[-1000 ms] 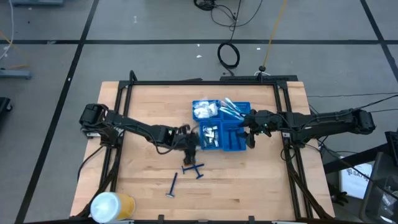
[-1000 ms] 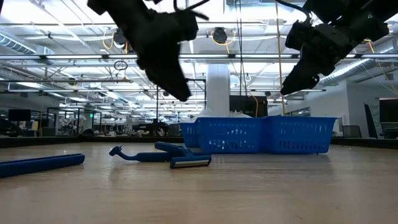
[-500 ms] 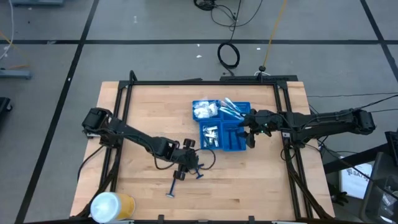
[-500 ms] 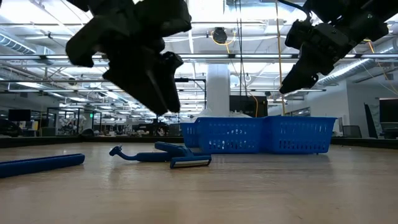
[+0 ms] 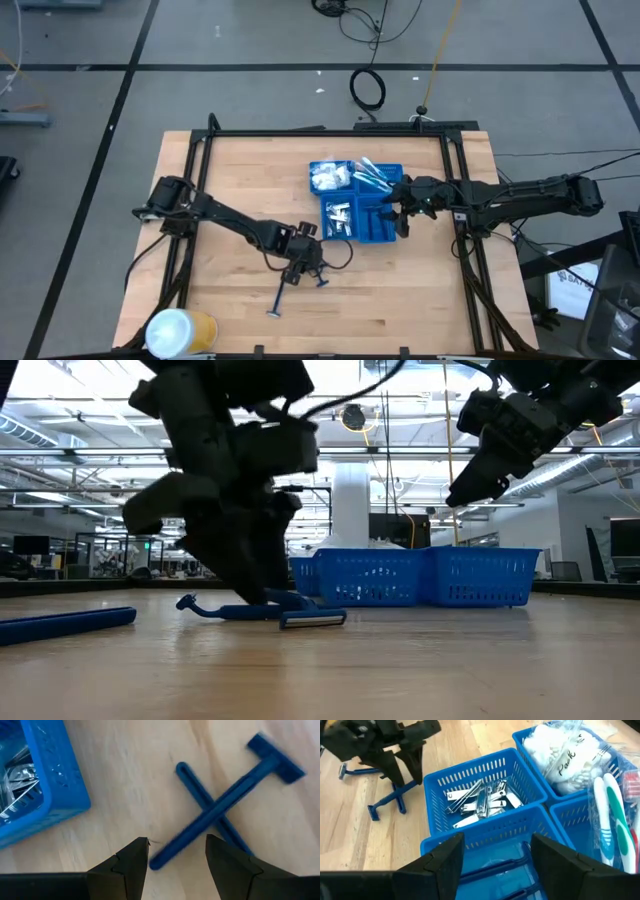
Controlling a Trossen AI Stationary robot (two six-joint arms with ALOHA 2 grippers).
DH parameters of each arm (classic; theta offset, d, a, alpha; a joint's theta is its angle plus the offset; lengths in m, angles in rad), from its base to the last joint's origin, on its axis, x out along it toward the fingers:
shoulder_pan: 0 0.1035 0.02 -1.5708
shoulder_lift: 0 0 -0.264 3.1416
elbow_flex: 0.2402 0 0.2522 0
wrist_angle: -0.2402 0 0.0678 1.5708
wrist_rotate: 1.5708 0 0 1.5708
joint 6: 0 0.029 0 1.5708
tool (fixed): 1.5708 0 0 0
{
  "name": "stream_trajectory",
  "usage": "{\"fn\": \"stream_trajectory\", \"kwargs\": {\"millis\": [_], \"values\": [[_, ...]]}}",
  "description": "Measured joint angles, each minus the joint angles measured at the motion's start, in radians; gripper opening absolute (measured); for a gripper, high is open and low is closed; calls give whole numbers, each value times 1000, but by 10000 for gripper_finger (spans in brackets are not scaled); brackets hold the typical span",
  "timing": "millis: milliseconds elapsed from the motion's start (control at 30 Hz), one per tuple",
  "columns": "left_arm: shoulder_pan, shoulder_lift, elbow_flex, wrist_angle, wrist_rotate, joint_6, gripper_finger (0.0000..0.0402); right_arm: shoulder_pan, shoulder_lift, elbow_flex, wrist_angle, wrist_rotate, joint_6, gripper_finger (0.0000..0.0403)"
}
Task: Pick & Place Travel size toiletries
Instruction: Put the blue razor into the bottom right blue basket
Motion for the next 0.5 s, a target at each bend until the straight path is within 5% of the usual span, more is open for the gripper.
{"fn": "stream_trajectory", "kwargs": {"millis": [233,500], "values": [[22,23,1,-19,21,4,173,0,0,0,1,0,0,213],[25,23,-1,-21,74,9,51,0,0,0,0,0,-3,212]]}}
